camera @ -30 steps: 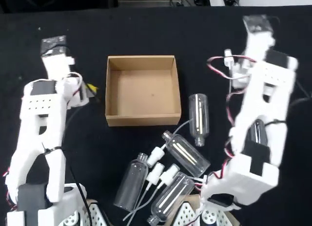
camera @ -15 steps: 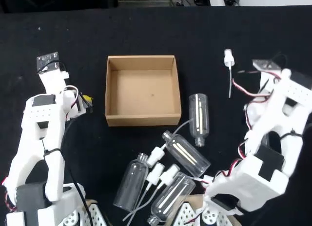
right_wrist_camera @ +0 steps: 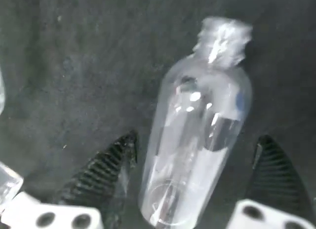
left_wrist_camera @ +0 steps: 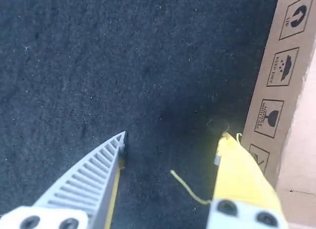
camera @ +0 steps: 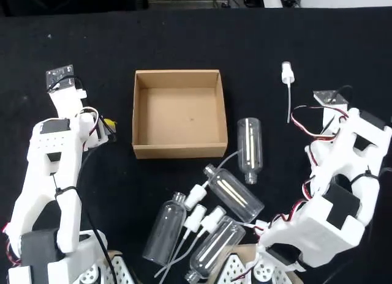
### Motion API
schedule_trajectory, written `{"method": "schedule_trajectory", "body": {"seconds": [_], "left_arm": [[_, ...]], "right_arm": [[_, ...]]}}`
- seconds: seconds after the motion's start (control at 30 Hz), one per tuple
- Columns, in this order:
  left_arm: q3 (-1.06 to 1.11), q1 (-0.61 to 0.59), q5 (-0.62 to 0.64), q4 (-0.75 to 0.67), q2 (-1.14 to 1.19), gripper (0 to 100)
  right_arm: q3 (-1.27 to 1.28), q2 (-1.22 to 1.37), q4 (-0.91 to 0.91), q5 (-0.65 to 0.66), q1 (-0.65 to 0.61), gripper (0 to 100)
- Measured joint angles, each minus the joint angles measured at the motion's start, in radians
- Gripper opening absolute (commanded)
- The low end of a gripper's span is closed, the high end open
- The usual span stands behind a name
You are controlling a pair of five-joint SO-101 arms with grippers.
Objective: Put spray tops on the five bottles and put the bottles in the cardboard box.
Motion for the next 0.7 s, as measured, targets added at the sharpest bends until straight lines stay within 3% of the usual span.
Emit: {"method": "schedule_trajectory", "body": {"seconds": [0.27,0.57,0.7], "left_arm": [[0.0,0.0,0.0,0.0,0.0,27],[0.0,0.0,0.0,0.0,0.0,27],[0.0,0.0,0.0,0.0,0.0,27]], "right_arm": [[0.0,0.0,-0.009,0.0,0.0,32.3],[-0.08,0.094,-0.031,-0.08,0.0,1.2],[-0.181,0.094,-0.028,-0.13,0.0,1.7]]}}
